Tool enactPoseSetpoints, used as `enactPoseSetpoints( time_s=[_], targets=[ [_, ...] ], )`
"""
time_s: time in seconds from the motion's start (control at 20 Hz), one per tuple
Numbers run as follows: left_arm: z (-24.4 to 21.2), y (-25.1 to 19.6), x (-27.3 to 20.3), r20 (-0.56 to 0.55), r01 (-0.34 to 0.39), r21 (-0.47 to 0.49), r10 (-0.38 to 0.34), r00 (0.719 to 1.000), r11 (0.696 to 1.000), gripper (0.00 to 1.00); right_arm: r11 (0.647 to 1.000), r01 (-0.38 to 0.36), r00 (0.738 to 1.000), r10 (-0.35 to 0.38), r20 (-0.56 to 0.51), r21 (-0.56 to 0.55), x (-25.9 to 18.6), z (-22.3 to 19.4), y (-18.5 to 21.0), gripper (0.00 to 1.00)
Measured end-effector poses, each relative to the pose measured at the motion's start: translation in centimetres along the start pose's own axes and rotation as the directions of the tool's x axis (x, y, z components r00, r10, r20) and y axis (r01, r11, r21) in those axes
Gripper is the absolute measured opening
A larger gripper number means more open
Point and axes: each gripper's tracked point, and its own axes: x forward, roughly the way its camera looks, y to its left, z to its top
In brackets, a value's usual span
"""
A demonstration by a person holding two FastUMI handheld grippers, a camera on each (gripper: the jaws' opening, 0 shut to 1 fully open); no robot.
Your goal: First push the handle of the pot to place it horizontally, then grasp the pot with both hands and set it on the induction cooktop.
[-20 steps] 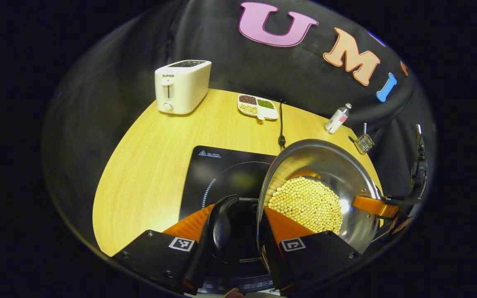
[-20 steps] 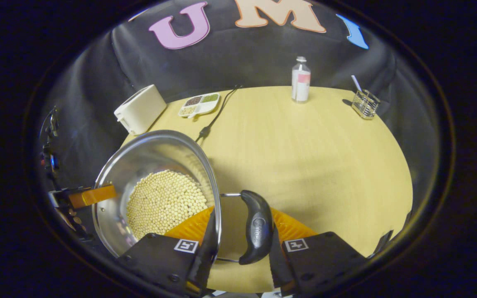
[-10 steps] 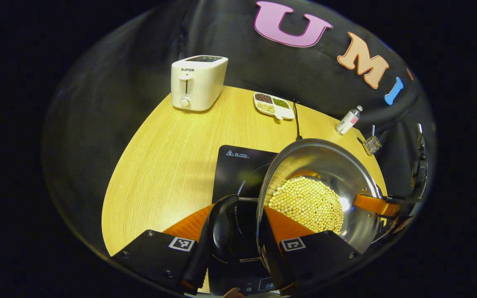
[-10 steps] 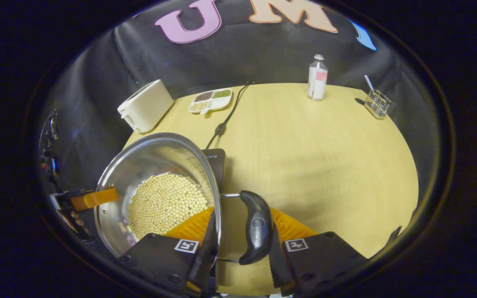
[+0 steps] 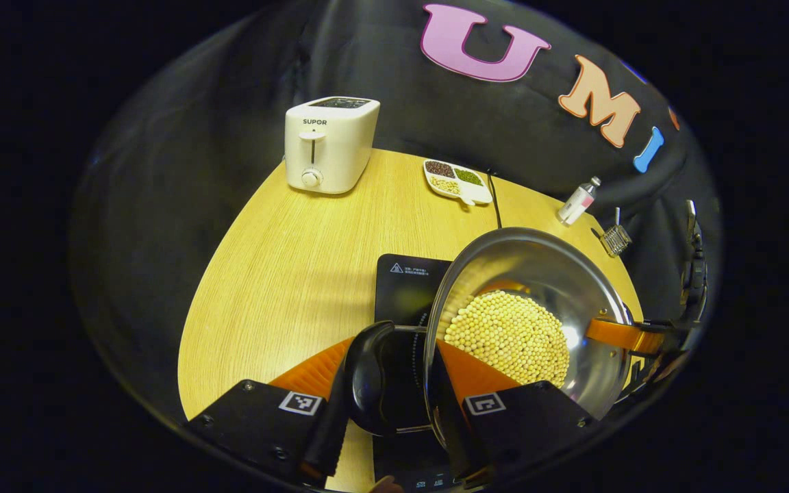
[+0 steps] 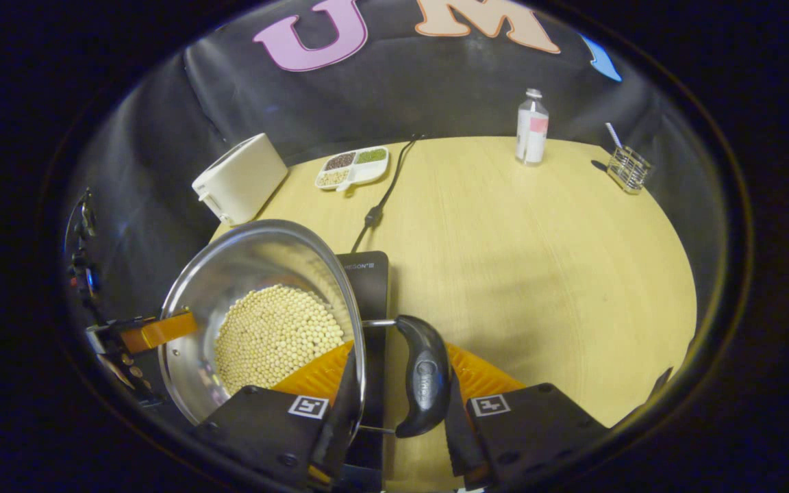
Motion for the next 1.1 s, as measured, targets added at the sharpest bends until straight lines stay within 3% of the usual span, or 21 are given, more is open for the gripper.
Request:
enactPoseSetpoints(
  time_s=[0.45, 0.55, 0.65, 0.7, 0.75, 0.8, 0.85, 0.9, 0.95, 1.0, 1.05, 1.1],
  targets=[
    [0.2, 0.4, 0.1, -0.002, -0.014, 0.009, 0.014, 1.0, 1.0, 0.66, 1.0, -0.013, 1.0, 0.013, -0.003, 0.004, 0.2, 0.0, 0.0, 0.55],
    [0.2, 0.3, 0.0, -0.003, -0.011, 0.014, 0.011, 1.0, 1.0, 0.69, 1.0, -0.017, 1.0, 0.017, -0.005, 0.001, 0.3, 0.0, 0.1, 0.61],
    [0.3, 0.2, 0.0, 0.003, -0.005, 0.008, 0.005, 1.0, 1.0, 0.67, 1.0, -0.012, 1.0, 0.012, 0.0, -0.009, 0.3, 0.0, -0.1, 0.58],
    [0.3, -0.1, 0.0, 0.01, 0.005, 0.0, -0.005, 1.0, 1.0, 0.67, 1.0, -0.01, 1.0, 0.01, 0.006, -0.014, 0.1, 0.2, -0.1, 0.68],
    [0.2, -0.3, -0.2, 0.012, 0.011, -0.012, -0.011, 1.0, 1.0, 0.67, 1.0, -0.017, 1.0, 0.017, 0.013, -0.008, 0.2, 0.4, 0.1, 0.6],
    [0.1, -0.5, 0.0, 0.008, 0.019, -0.022, -0.019, 1.0, 1.0, 0.69, 1.0, -0.021, 0.999, 0.021, 0.024, -0.002, 0.4, 0.6, 0.1, 0.58],
    [0.0, -0.4, 0.0, 0.004, 0.01, -0.029, -0.01, 1.0, 1.0, 0.72, 0.999, -0.037, 0.999, 0.037, 0.034, 0.004, 0.2, 1.1, 0.5, 0.64],
    [0.0, -0.4, 0.1, 0.005, 0.005, -0.026, -0.005, 1.0, 1.0, 0.89, 0.999, -0.045, 0.998, 0.045, 0.044, 0.011, 0.1, 1.6, 0.5, 0.7],
    [0.2, -0.6, 0.1, 0.015, 0.008, -0.019, -0.008, 1.0, 1.0, 0.89, 0.999, -0.05, 0.998, 0.049, 0.048, 0.014, 0.2, 1.7, 0.6, 0.81],
    [0.5, -0.7, 0.1, 0.026, 0.01, -0.01, -0.01, 1.0, 1.0, 0.96, 0.999, -0.041, 0.998, 0.04, 0.045, 0.011, 0.3, 1.7, 0.3, 0.81],
    [1.0, -0.7, 0.0, 0.041, 0.003, 0.011, -0.004, 0.999, 1.0, 0.91, 1.0, -0.031, 0.999, 0.031, 0.038, 0.003, 0.4, 1.5, 0.0, 0.82],
    [1.2, -0.5, -0.1, 0.052, -0.007, 0.036, 0.005, 0.999, 0.999, 0.94, 1.0, -0.024, 0.999, 0.025, 0.037, -0.007, 0.5, 1.4, -0.1, 0.87]
  ],
)
